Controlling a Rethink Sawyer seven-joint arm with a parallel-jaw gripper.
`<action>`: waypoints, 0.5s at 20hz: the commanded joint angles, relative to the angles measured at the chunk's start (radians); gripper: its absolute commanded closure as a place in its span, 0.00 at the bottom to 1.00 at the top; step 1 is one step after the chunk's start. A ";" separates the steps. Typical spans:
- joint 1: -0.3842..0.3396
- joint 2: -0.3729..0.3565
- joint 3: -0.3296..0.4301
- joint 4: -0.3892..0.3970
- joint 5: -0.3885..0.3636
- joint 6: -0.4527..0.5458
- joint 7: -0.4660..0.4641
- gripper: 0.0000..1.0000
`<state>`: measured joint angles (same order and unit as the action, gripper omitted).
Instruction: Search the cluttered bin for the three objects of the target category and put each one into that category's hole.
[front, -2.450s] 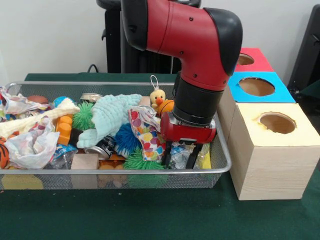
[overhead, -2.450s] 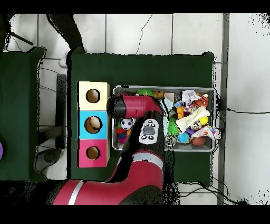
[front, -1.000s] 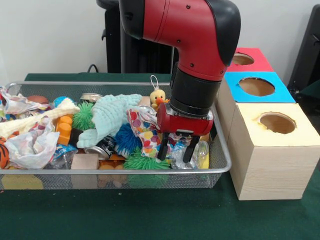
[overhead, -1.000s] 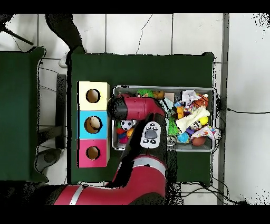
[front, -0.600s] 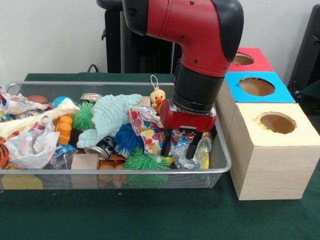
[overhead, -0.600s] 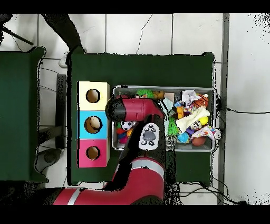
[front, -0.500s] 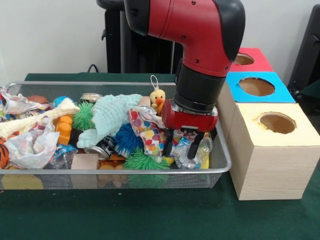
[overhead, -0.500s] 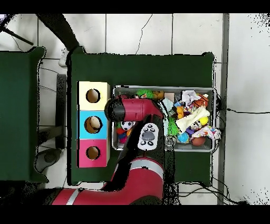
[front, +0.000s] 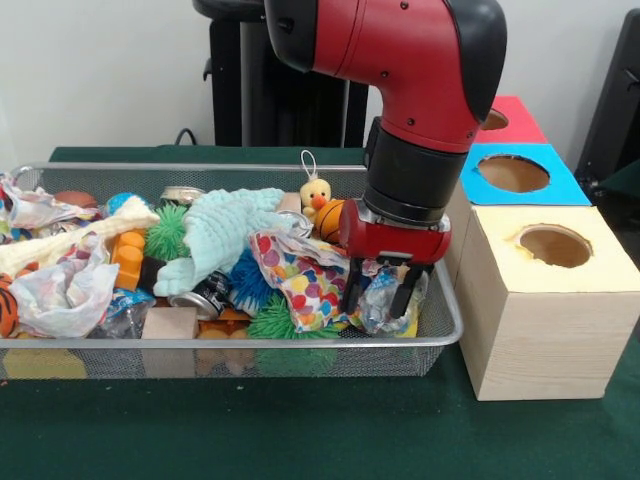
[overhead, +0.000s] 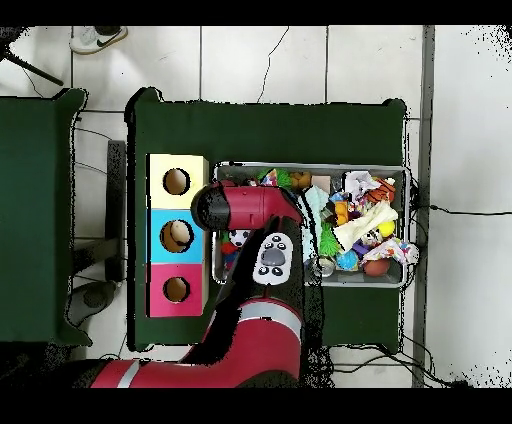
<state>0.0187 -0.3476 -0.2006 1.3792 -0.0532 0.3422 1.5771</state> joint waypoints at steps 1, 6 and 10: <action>-0.004 0.035 0.054 0.061 0.037 -0.002 0.210 0.00; -0.010 0.035 0.057 0.064 0.037 -0.007 0.204 0.00; -0.011 0.034 0.056 0.060 0.036 -0.003 0.199 0.00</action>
<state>0.0193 -0.3447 -0.2007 1.3793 -0.0474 0.3422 1.5771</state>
